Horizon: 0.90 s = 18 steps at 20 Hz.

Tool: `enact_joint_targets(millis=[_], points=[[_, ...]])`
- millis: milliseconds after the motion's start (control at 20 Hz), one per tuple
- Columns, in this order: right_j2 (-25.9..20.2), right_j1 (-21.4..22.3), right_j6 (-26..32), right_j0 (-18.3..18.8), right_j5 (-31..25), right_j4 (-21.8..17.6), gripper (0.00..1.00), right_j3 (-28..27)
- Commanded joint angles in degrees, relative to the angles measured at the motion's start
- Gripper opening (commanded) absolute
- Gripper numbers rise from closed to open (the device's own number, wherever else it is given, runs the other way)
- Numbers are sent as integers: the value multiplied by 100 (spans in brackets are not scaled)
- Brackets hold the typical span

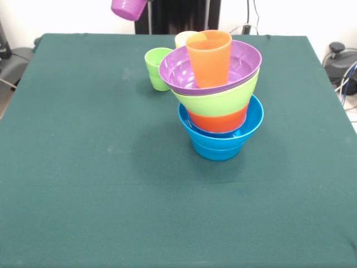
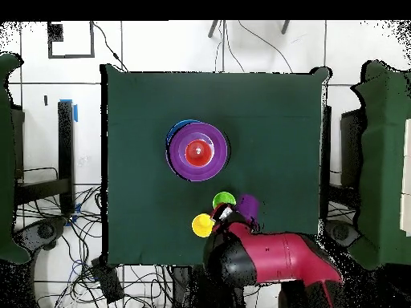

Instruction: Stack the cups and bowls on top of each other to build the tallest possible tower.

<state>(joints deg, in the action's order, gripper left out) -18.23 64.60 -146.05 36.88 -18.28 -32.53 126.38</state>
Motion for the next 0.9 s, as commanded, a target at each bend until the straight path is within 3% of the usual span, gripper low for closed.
enact_joint_targets(millis=[50,550,900], points=[[-795,436,1136,-29,-889,487,0,525],[-1081,1075,1192,-67,-1226,1077,0,846],[-1158,1146,1011,-196,-1265,1098,0,854]])
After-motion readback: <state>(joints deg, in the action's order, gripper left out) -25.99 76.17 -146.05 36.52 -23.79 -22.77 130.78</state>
